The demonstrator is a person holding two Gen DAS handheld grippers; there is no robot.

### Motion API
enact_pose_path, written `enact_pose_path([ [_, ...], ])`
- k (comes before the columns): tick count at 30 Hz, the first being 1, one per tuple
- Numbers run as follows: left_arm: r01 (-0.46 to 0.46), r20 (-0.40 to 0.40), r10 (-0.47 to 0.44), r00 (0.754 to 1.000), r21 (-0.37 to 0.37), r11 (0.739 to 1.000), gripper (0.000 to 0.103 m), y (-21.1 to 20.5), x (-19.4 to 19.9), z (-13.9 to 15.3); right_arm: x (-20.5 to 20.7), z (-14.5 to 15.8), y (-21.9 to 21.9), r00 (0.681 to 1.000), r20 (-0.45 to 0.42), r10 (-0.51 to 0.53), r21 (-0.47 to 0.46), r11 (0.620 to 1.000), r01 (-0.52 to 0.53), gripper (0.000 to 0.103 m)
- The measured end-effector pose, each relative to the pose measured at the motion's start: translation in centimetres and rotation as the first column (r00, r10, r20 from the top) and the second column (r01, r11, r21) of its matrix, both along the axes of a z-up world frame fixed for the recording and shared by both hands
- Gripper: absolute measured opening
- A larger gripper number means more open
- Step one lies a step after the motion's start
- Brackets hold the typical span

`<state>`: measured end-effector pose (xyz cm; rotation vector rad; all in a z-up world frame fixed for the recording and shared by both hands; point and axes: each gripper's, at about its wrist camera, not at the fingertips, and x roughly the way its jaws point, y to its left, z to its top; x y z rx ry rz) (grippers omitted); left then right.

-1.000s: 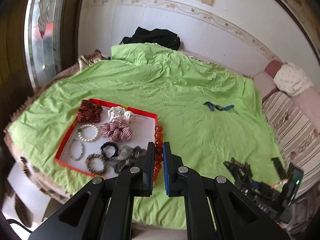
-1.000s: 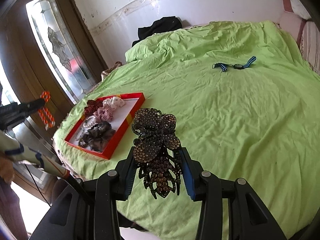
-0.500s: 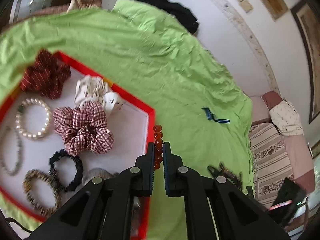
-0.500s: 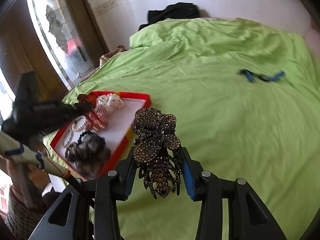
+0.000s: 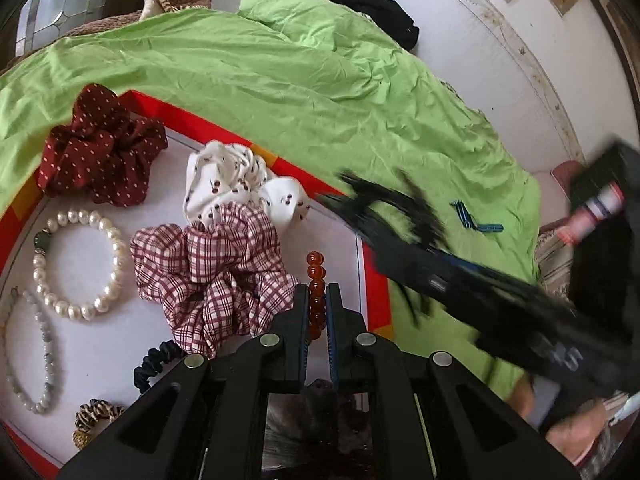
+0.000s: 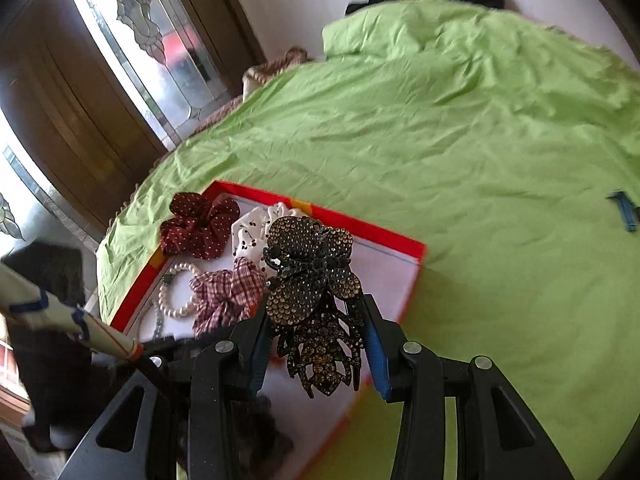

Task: Organize jewelry
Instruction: 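Lower the sparkly flower hair clip into the tray with the right tool, then open the right tool to release the hair clip while the left tool releases the bracelet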

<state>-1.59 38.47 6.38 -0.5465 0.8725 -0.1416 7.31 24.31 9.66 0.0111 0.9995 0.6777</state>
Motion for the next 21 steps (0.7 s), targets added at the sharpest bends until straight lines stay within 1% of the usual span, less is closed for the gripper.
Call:
enact_pose_path([
  [3, 0.02, -0.009, -0.021, 1.0, -0.02, 1.0, 0.007, 0.2, 0.0, -0.5, 1.3, -1.5, 1.0, 1.0, -0.027, -0.005, -0.028, 1.0, 0.004, 0.045],
  [5, 0.025, -0.003, -0.025, 1.0, -0.034, 0.999, 0.007, 0.4, -0.2, -0.6, 2.0, -2.2, 1.2, 0.999, -0.046, -0.02, -0.032, 0.999, 0.019, 0.045],
  [8, 0.011, 0.018, -0.01, 1.0, -0.039, 0.999, 0.007, 0.8, -0.6, -0.4, 2.4, -3.0, 1.2, 0.997, -0.068, -0.036, -0.037, 0.999, 0.034, 0.046],
  [11, 0.001, 0.02, 0.0, 1.0, -0.047, 0.999, 0.007, 1.0, -0.6, -0.4, 2.5, -3.3, 1.1, 0.996, -0.075, -0.05, -0.039, 0.998, 0.047, 0.046],
  [12, -0.001, 0.019, 0.002, 1.0, -0.045, 0.999, 0.007, 0.9, -0.7, -0.4, 2.5, -3.3, 1.0, 0.996, -0.075, -0.056, -0.04, 0.998, 0.053, 0.046],
  [14, -0.002, 0.019, 0.003, 1.0, -0.039, 0.999, 0.008, 0.8, -0.8, -0.3, 2.4, -3.0, 0.9, 0.995, -0.072, -0.062, -0.036, 0.998, 0.059, 0.05],
  [16, -0.001, 0.023, 0.002, 1.0, -0.035, 0.999, 0.009, 0.7, -0.9, -0.3, 2.3, -2.6, 0.8, 0.995, -0.066, -0.068, -0.029, 0.997, 0.067, 0.058],
  [17, -0.002, 0.024, 0.002, 1.0, -0.034, 0.999, 0.009, 0.6, -0.9, -0.2, 2.1, -2.3, 0.6, 0.996, -0.061, -0.071, -0.023, 0.997, 0.069, 0.059],
  [18, -0.002, 0.025, 0.003, 1.0, -0.034, 0.999, 0.009, 0.7, -1.0, -0.2, 2.0, -2.0, 0.5, 0.996, -0.055, -0.072, -0.019, 0.997, 0.071, 0.061],
  [21, 0.005, 0.04, -0.003, 0.999, -0.049, 0.999, 0.009, 0.6, -1.3, 0.1, 1.5, -0.8, 0.0, 0.997, -0.04, -0.073, -0.005, 0.997, 0.073, 0.061],
])
